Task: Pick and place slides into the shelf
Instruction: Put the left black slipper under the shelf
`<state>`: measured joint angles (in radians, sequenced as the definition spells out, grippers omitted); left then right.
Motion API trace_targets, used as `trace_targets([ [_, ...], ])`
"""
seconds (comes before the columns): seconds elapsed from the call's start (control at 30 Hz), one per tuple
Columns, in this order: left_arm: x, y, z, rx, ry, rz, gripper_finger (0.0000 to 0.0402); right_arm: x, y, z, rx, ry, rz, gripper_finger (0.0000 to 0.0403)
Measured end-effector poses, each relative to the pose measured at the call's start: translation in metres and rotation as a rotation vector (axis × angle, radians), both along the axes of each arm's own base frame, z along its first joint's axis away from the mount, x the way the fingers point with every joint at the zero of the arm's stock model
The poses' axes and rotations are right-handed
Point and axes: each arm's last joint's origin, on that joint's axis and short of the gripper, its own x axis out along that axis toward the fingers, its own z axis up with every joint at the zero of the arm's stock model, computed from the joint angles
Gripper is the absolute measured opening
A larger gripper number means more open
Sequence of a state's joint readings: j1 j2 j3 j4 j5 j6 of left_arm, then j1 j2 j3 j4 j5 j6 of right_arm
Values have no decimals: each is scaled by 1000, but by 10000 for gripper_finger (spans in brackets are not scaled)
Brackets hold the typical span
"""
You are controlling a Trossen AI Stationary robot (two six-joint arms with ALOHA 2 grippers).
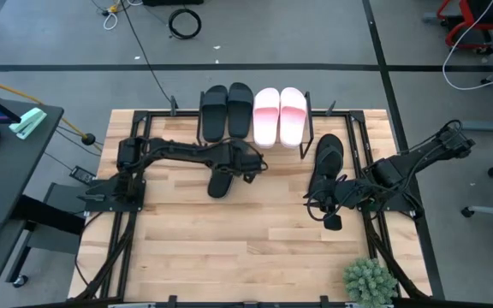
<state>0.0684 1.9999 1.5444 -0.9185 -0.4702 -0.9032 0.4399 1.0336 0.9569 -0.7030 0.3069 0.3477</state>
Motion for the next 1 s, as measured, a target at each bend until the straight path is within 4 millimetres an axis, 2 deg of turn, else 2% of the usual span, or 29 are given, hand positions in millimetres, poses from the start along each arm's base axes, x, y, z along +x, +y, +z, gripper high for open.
trace_targets([
  [0.23,3,-8,0,9,0,-59,161,0,0,0,7,0,-7,104],
  [0.33,4,-19,0,-26,-7,-94,174,0,0,0,24,1,-21,104],
  [0.43,5,-39,-1,-94,-5,-164,175,0,0,0,34,1,-28,104],
  [0.57,4,-70,-1,-102,9,-270,149,0,0,0,33,1,-27,104],
  [0.73,10,-94,1,-64,-54,-390,72,0,0,0,32,1,-26,104],
  [0.83,24,-93,-2,-18,-124,-461,15,0,0,0,32,1,-26,104],
  [0.9,35,-86,-10,9,-174,-476,11,0,0,0,31,2,-26,104],
  [1.0,43,-71,-26,19,-159,-455,11,0,0,0,33,2,-28,104],
])
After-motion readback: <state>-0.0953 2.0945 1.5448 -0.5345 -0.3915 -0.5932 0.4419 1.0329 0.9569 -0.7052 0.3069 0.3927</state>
